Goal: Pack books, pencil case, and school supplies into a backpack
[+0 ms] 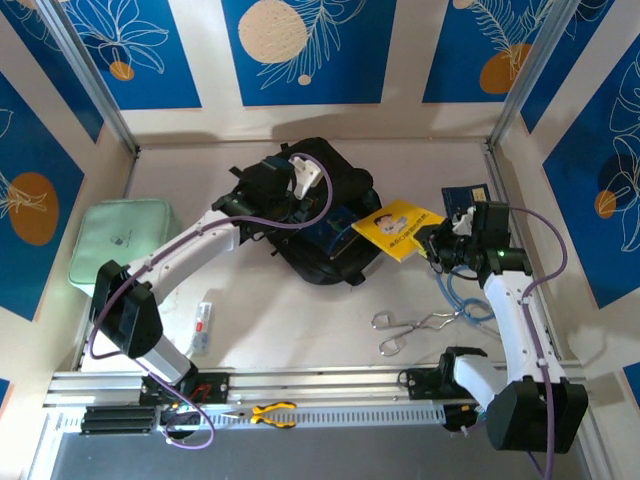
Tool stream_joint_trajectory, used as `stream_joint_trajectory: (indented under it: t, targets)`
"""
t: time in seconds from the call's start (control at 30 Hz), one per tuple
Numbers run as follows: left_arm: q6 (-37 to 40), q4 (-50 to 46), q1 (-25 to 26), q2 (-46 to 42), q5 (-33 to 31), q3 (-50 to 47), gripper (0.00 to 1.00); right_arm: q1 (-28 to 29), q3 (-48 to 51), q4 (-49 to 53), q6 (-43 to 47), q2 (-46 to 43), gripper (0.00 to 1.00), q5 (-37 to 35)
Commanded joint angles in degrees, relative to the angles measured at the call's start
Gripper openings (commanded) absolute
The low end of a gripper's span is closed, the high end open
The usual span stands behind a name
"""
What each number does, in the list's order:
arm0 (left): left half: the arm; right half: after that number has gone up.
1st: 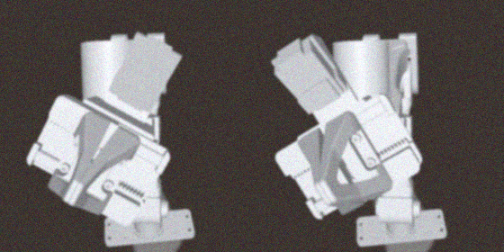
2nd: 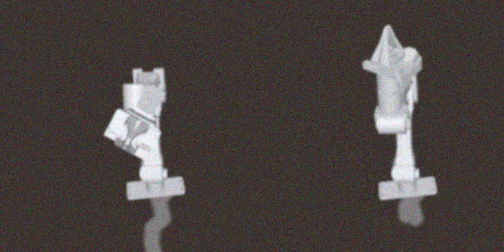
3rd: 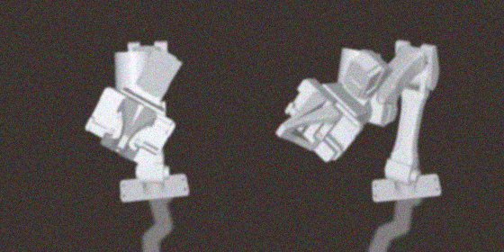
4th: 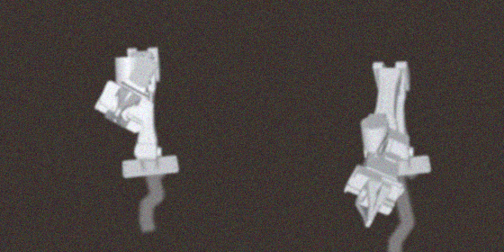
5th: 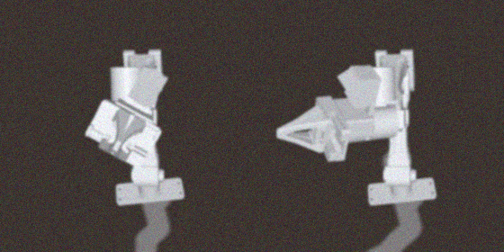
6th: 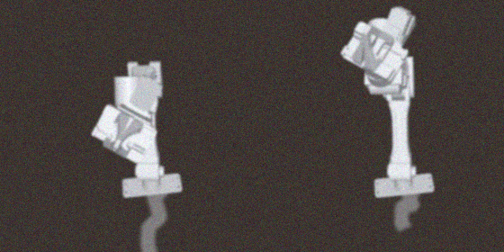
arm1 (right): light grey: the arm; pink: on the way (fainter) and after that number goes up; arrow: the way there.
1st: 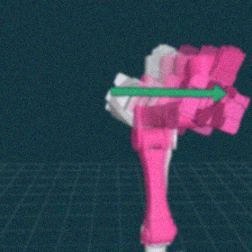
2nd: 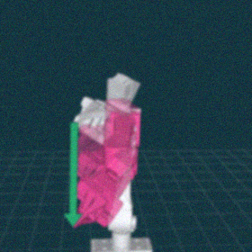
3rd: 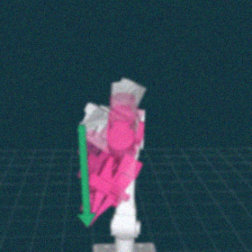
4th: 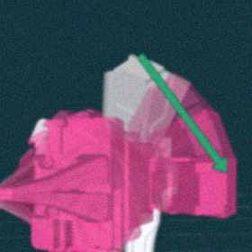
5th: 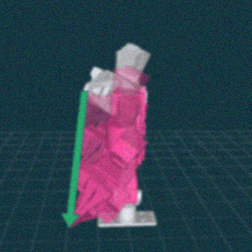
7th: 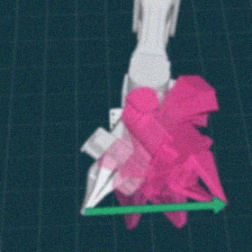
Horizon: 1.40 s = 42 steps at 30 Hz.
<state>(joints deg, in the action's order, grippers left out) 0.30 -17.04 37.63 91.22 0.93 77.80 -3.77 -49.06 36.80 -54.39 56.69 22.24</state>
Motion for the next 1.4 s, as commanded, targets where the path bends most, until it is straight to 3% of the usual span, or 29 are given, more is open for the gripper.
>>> stream_joint_trajectory:
  t: [0.0,0.13,0.3,0.5,0.97,1.17,1.37]
  targets:
    - [-0.8,5.5,0.1,-2.1,2.6,0.8,0.0,2.6,-3.5,-0.2,1.6,1.1,0.03,3.5]
    - [-1.0,6.3,0.1,-2.5,3.3,0.2,0.0,9.4,-3.2,-9.0,-1.9,5.7,0.03,3.8]
    - [-1.2,6.7,0.0,-3.6,4.5,-0.6,0.0,17.7,-5.2,-17.8,-4.8,13.4,0.02,-5.8]
    - [-1.8,6.0,0.1,-4.8,5.1,-1.0,0.0,20.9,-4.3,-30.0,-11.9,24.8,0.02,-13.8]
    - [-1.8,5.3,-0.1,-4.5,4.4,0.4,0.0,27.0,-16.1,-30.5,-16.3,47.4,0.04,-13.7]
    - [-2.6,5.2,-0.9,-3.8,3.5,0.1,0.0,27.6,-15.5,-31.5,-17.2,49.4,0.2,-12.6]
    - [-2.2,6.1,-1.0,-5.0,4.0,-1.9,0.0,25.9,-11.0,-28.0,-13.7,39.5,0.46,-15.1]
